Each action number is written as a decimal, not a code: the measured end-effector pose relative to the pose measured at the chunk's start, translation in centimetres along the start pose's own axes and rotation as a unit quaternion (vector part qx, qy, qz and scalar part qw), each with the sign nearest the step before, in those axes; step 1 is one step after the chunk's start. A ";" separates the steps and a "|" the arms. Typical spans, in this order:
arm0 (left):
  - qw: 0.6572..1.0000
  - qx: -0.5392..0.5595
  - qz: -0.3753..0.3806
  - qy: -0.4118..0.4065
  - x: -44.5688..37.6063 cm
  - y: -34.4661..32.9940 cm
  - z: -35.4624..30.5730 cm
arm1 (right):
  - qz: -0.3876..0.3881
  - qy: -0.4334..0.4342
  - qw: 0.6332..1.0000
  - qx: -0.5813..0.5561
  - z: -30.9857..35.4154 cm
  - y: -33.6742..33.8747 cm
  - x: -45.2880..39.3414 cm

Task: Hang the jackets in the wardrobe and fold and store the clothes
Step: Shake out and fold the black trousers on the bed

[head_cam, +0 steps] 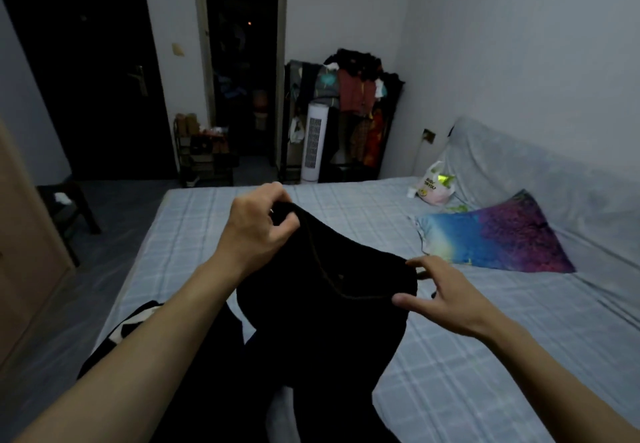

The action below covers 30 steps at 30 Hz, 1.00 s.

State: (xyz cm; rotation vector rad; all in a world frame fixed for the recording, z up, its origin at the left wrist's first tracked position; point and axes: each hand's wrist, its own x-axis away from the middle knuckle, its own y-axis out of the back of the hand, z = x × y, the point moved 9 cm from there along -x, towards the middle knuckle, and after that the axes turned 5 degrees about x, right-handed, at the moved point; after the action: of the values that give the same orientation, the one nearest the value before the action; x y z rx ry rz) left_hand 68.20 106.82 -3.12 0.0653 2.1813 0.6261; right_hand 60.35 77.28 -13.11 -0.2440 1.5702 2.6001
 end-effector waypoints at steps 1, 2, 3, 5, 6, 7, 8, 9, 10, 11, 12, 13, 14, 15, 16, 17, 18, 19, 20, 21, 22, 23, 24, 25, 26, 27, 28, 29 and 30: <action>1.000 -0.008 0.006 -0.008 -0.2 -0.5 -1.4 | 0.000 -0.003 1.000 -0.016 0.1 -0.2 0.4; 1.000 -0.016 0.013 -0.015 -0.4 -1.0 -2.7 | -0.004 0.003 0.999 -0.032 0.5 -0.4 0.6; 0.999 -0.026 0.019 -0.020 -0.5 -1.5 -3.9 | -0.008 0.014 0.999 -0.049 1.1 -0.6 0.9; 0.998 -0.044 0.027 -0.028 -0.8 -2.7 -6.1 | -0.009 0.044 0.996 -0.082 2.3 -1.0 1.2; 0.998 -0.051 0.028 -0.031 -1.0 -3.2 -7.1 | -0.009 0.059 0.994 -0.094 2.6 -1.0 1.3; 0.997 -0.058 0.027 -0.031 -1.2 -3.7 -7.8 | -0.008 0.067 0.992 -0.103 2.5 -1.0 1.4; 0.997 -0.064 0.027 -0.028 -1.4 -4.2 -8.6 | -0.003 0.067 0.992 -0.111 1.9 -1.0 1.3; 0.997 -0.071 0.027 -0.023 -1.7 -4.7 -9.2 | 0.002 0.061 0.991 -0.117 0.9 -0.9 1.2; 0.996 -0.080 0.028 -0.018 -1.9 -5.1 -9.9 | 0.004 0.054 0.991 -0.120 -0.3 -0.7 0.9; 0.996 -0.089 0.028 -0.014 -2.2 -5.5 -10.5 | 0.000 0.047 0.992 -0.118 -1.7 -0.4 0.5; 0.995 -0.100 0.026 -0.012 -2.5 -5.8 -11.1 | -0.006 0.040 0.993 -0.111 -3.0 -0.1 0.0; 0.993 -0.112 0.023 -0.011 -2.8 -6.1 -11.8 | -0.015 0.034 0.994 -0.101 -4.2 0.4 -0.5; 0.992 -0.126 0.021 -0.012 -3.0 -6.2 -12.5 | -0.026 0.029 0.995 -0.090 -5.2 1.0 -0.9; 0.990 -0.140 0.017 -0.012 -3.2 -6.1 -13.1 | -0.042 0.026 0.996 -0.079 -6.2 1.8 -1.3; 0.988 -0.154 0.013 -0.012 -3.4 -5.9 -13.5 | -0.061 0.021 0.995 -0.070 -7.1 2.8 -1.5; 0.986 -0.166 0.008 -0.012 -3.7 -5.5 -13.9 | -0.081 0.017 0.995 -0.063 -8.0 4.1 -1.8; 0.985 -0.175 0.002 -0.009 -3.9 -5.0 -14.0 | -0.100 0.013 0.993 -0.061 -8.7 5.5 -2.0; 0.983 -0.181 -0.001 -0.003 -4.1 -4.5 -14.0 | -0.115 0.013 0.991 -0.064 -9.2 7.0 -2.2; 0.982 -0.187 -0.002 0.003 -4.4 -4.1 -13.9 | -0.130 0.018 0.989 -0.068 -9.3 8.6 -2.4; 0.981 -0.195 -0.001 0.005 -4.7 -3.9 -14.0 | -0.149 0.024 0.986 -0.072 -9.2 10.2 -2.6; 0.980 -0.201 -0.001 0.005 -5.0 -3.8 -14.2 | -0.176 0.033 0.981 -0.075 -8.9 12.1 -2.9; 0.979 -0.202 -0.006 0.006 -5.3 -3.6 -14.4 | -0.205 0.044 0.974 -0.081 -8.3 14.0 -3.3; 0.979 -0.202 -0.012 0.007 -5.7 -3.4 -14.7 | -0.234 0.056 0.966 -0.092 -7.7 15.9 -3.6; 0.979 -0.203 -0.018 0.006 -6.1 -3.0 -15.1 | -0.263 0.068 0.957 -0.104 -6.9 17.8 -3.9; 0.977 -0.210 -0.023 0.003 -6.8 -2.6 -15.5 | -0.287 0.079 0.948 -0.113 -6.2 19.6 -4.2; 0.974 -0.224 -0.026 -0.006 -7.7 -2.0 -16.0 | -0.308 0.090 0.940 -0.120 -5.4 21.3 -4.4; 0.970 -0.240 -0.032 -0.017 -8.7 -1.2 -16.6 | -0.324 0.101 0.932 -0.125 -4.5 22.8 -4.6; 0.966 -0.253 -0.043 -0.029 -9.7 -0.3 -17.4 | -0.340 0.113 0.924 -0.130 -3.6 24.3 -4.8; 0.963 -0.260 -0.061 -0.040 -10.8 0.7 -18.4 | -0.359 0.127 0.915 -0.134 -2.6 25.9 -4.8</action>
State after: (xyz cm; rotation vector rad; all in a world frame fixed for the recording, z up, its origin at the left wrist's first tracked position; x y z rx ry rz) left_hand 61.23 97.05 14.58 -0.3137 1.8643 1.0815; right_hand 61.06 62.93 9.06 -1.0014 0.8994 2.2106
